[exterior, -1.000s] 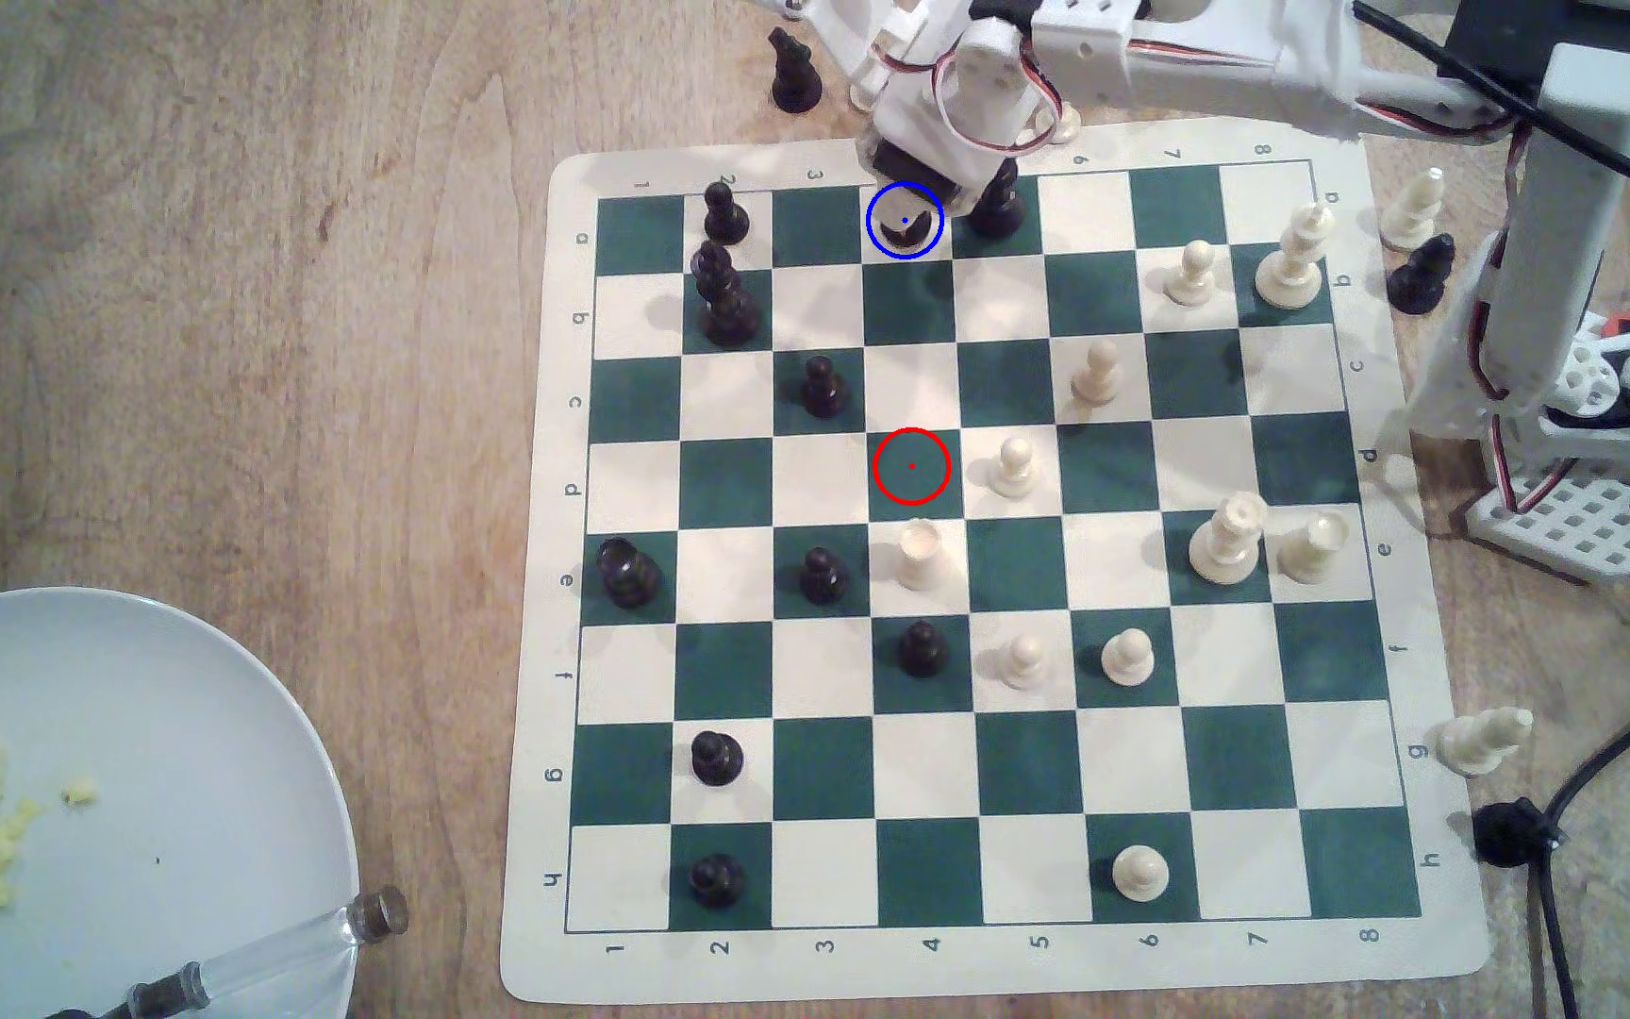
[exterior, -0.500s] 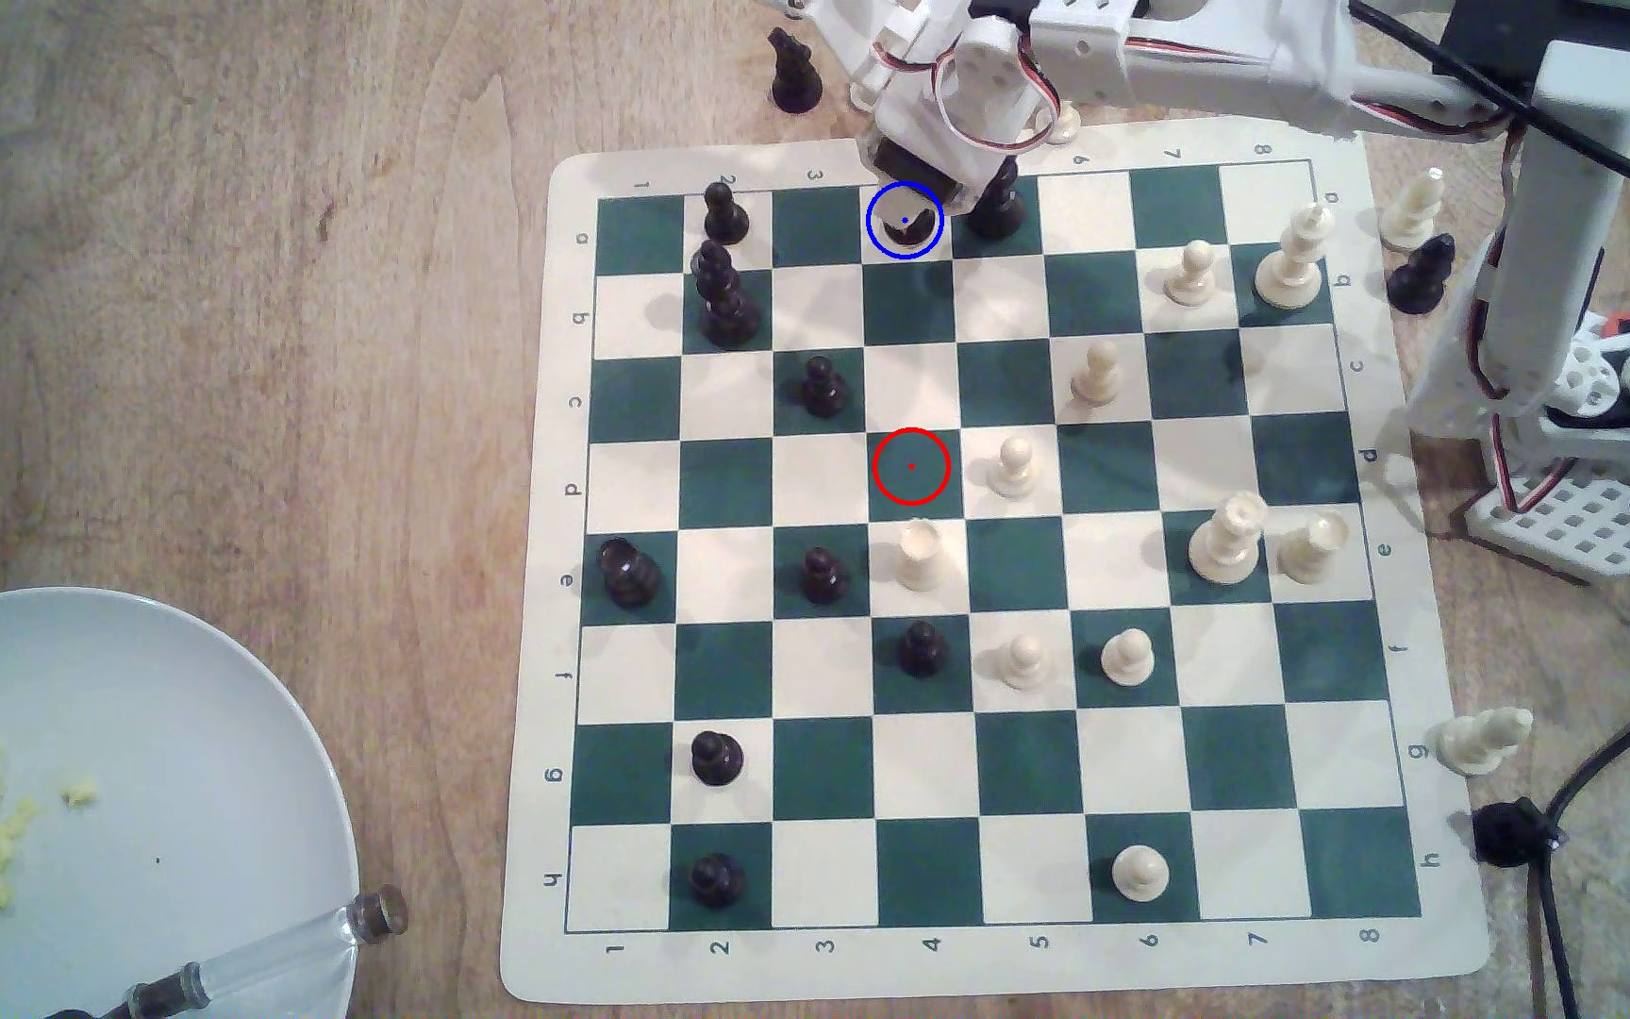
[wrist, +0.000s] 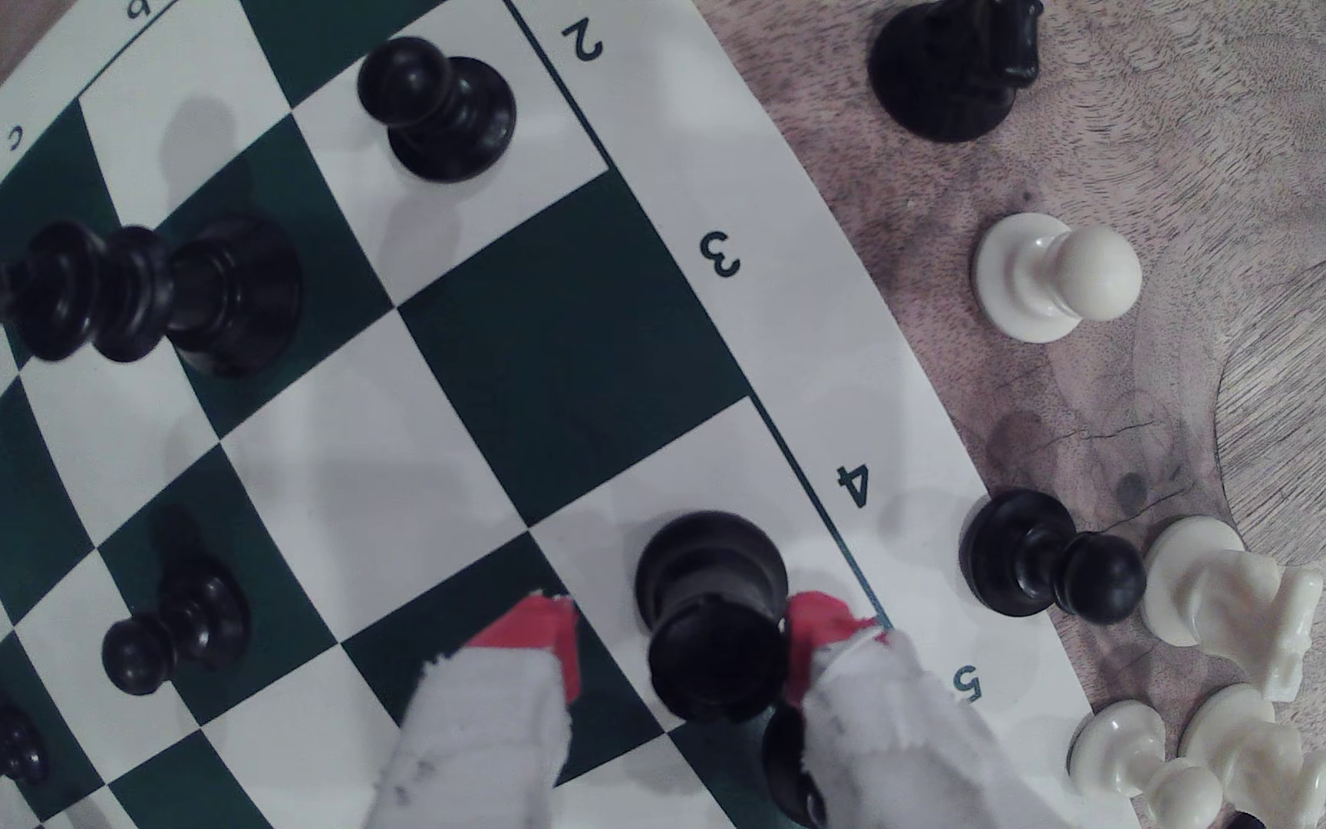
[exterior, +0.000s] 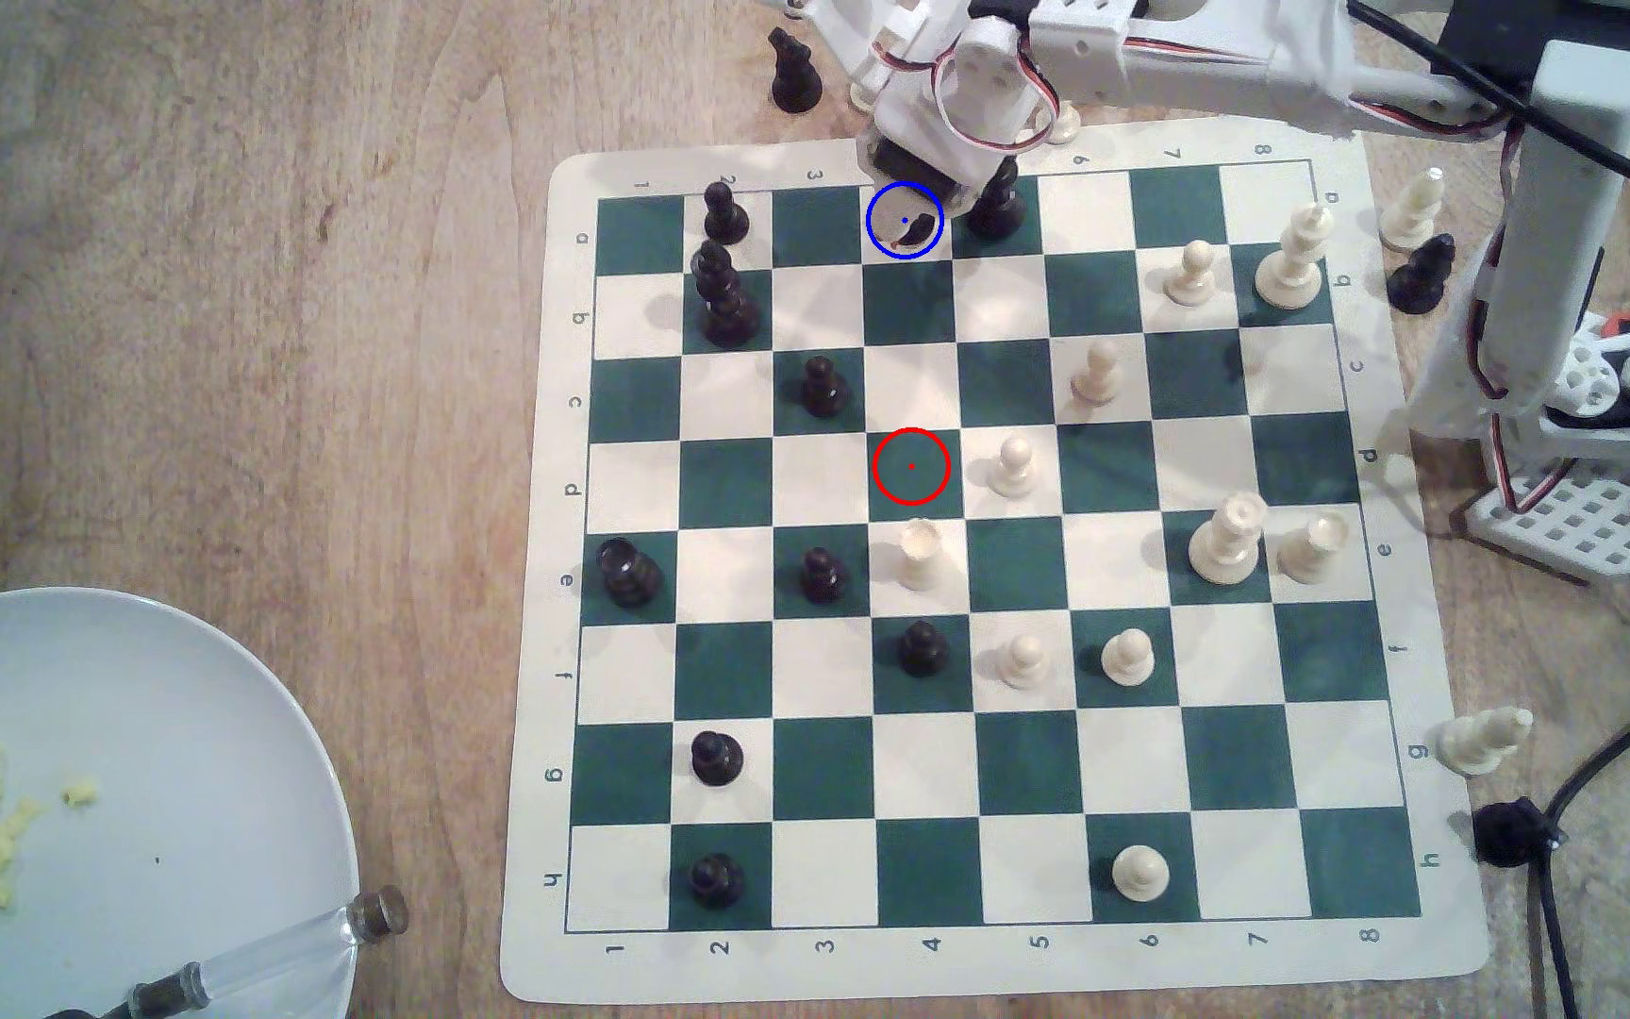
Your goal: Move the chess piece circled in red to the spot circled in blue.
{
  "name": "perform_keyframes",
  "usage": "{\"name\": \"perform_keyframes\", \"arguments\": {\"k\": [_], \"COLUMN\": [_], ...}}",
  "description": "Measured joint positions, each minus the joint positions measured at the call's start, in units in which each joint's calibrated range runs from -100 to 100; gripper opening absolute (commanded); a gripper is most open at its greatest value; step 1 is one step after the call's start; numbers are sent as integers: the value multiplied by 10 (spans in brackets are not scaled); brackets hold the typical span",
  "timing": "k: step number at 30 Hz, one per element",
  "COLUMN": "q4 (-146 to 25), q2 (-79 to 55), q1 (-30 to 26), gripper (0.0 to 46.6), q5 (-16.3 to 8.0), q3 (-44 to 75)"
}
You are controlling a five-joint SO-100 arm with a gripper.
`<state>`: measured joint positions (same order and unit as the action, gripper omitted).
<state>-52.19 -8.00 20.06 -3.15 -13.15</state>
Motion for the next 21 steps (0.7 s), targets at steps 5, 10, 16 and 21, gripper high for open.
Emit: {"name": "perform_keyframes", "arguments": {"k": [5,10,16,21], "q4": [-20,-34,-71,-112], "q2": [3,23,54,121], "q1": [0,0,-6,-30], "gripper": [155,158,159,164], "q5": [0,0,0,3], "q3": [0,0,0,0]}}
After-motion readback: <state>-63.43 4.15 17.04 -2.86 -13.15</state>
